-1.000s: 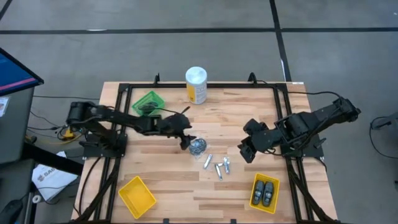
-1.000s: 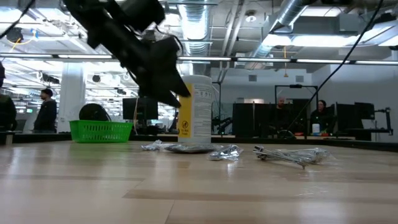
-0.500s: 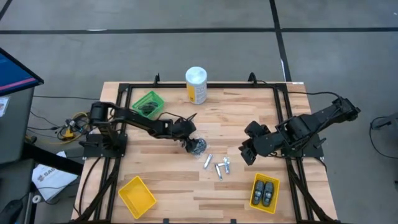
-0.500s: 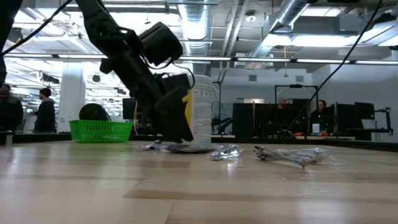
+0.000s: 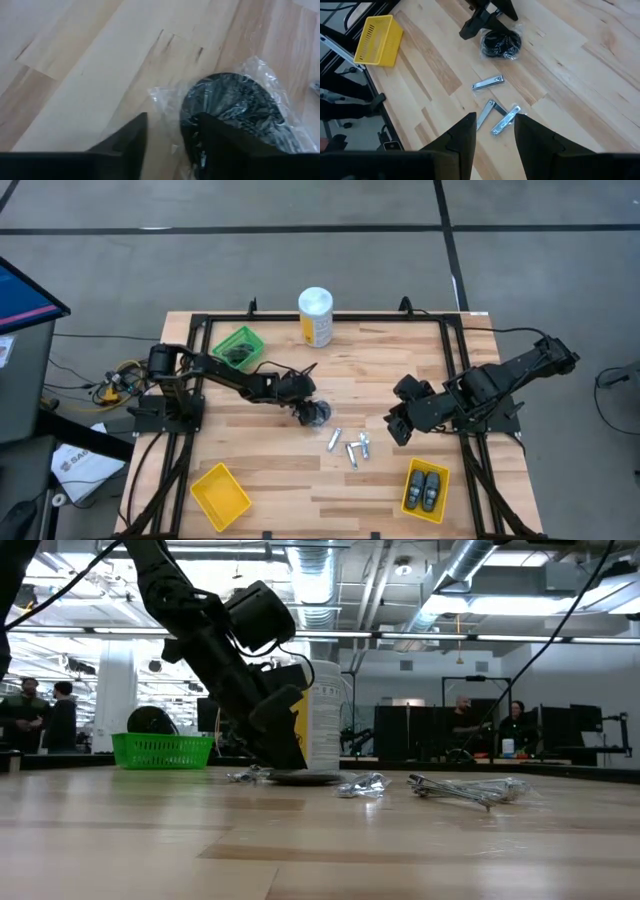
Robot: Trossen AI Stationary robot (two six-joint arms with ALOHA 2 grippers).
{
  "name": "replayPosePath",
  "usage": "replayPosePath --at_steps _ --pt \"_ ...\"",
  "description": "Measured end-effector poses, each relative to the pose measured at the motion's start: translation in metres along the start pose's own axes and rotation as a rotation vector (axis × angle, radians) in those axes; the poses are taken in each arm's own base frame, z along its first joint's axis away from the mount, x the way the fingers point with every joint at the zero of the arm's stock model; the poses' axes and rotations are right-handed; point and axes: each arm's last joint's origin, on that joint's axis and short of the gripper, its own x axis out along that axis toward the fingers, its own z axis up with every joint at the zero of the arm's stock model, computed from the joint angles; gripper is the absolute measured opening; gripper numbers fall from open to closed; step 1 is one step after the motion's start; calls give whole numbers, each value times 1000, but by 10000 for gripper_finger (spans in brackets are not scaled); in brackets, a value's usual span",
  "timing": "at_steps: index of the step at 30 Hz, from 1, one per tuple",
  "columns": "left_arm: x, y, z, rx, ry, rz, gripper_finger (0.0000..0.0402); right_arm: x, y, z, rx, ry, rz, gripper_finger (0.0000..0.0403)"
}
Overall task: Pick & Place Travel size toiletries
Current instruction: Put the black hairbrush into the green bin
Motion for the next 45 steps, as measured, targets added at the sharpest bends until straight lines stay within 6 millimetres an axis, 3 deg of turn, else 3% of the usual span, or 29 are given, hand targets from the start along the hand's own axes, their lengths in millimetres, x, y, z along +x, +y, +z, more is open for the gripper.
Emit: replayPosePath --at_steps 9,16,21,25,30,37,45 --pt "0 0 0 -1 7 -19 15 0 0 0 0 0 -1 124" --pt "-7 1 4 -7 -5 -22 1 0 0 0 -13 -1 0 124" --pt "-34 9 28 -51 -124 -26 0 -5 1 4 -60 -52 32 124" --pt "-68 22 50 -81 -251 8 0 -17 -4 10 -78 -116 71 124" --pt "-119 49 64 -43 -346 232 0 -33 -14 14 -57 -162 94 124" --pt "-172 97 48 -86 -277 530 0 -47 -22 15 -39 -186 127 124" --pt "-185 139 6 -198 -229 752 0 -48 -24 15 -42 -189 125 124"
